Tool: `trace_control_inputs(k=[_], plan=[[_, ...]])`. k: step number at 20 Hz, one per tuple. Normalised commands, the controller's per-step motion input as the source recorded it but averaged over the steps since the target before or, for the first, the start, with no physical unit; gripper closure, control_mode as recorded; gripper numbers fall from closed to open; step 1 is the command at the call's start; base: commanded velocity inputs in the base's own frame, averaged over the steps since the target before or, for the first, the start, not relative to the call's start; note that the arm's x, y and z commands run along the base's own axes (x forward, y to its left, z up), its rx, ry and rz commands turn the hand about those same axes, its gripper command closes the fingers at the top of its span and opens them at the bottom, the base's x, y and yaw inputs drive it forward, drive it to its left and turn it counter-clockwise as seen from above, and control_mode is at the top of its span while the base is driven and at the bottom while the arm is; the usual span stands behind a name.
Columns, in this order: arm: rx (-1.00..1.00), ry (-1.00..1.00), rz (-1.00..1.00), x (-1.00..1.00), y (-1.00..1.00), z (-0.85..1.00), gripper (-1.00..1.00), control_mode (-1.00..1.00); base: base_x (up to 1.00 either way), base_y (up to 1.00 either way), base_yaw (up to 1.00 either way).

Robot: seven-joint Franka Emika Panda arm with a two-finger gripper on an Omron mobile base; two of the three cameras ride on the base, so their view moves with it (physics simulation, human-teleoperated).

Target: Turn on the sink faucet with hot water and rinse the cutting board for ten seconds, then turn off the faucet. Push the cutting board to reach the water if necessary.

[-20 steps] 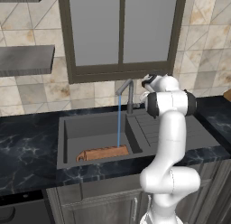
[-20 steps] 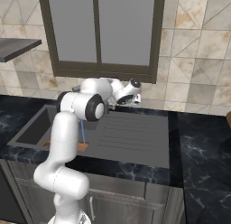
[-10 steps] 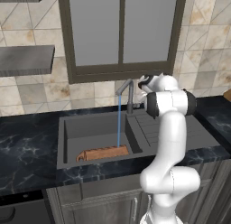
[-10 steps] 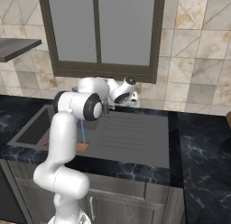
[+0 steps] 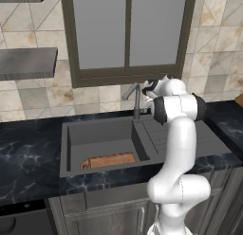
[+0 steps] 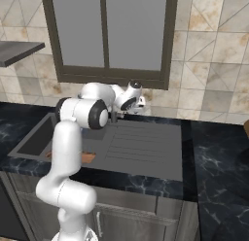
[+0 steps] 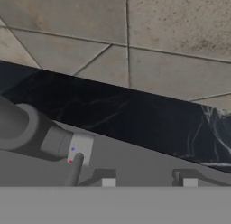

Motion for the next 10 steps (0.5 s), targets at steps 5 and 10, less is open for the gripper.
trace_control_inputs(k=[5,10], plan=[[-0.01,0.00,0.00,-0.02,0.71,-0.32,-1.00,-1.00,0.00,0.00,0.00],[-0.01,0.00,0.00,-0.08,0.68,-0.31,-1.00,-1.00,0.00,0.00,0.00]])
